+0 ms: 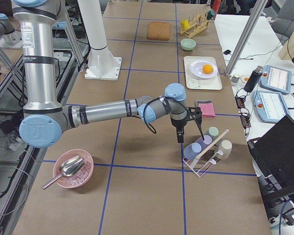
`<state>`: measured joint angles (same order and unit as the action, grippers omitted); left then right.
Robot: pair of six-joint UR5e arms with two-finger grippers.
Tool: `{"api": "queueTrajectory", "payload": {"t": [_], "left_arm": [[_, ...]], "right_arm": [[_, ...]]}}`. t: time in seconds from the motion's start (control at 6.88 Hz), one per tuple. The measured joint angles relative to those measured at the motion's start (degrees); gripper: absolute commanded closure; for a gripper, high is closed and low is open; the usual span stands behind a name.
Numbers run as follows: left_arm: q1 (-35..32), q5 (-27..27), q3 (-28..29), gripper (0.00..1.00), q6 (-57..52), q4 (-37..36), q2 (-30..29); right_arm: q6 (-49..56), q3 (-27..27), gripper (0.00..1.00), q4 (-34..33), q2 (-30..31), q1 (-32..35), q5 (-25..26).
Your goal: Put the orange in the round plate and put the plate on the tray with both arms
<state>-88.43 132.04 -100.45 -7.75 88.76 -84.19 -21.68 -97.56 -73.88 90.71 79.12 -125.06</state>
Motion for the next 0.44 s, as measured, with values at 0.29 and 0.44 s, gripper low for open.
{"api": "queueTrajectory", "payload": {"t": [0.29, 0.44], "left_arm": [[0.1, -1.4, -0.1, 0.01, 0.0, 0.0, 0.4], [0.1, -1.3, -0.1, 0.01, 0.0, 0.0, 0.8]], "right_arm": [[19.9, 0.5, 0.0, -8.6, 4.2, 7.8, -1.7], [24.8, -1.0, 0.0, -15.2, 4.8, 10.3, -4.1]]}}
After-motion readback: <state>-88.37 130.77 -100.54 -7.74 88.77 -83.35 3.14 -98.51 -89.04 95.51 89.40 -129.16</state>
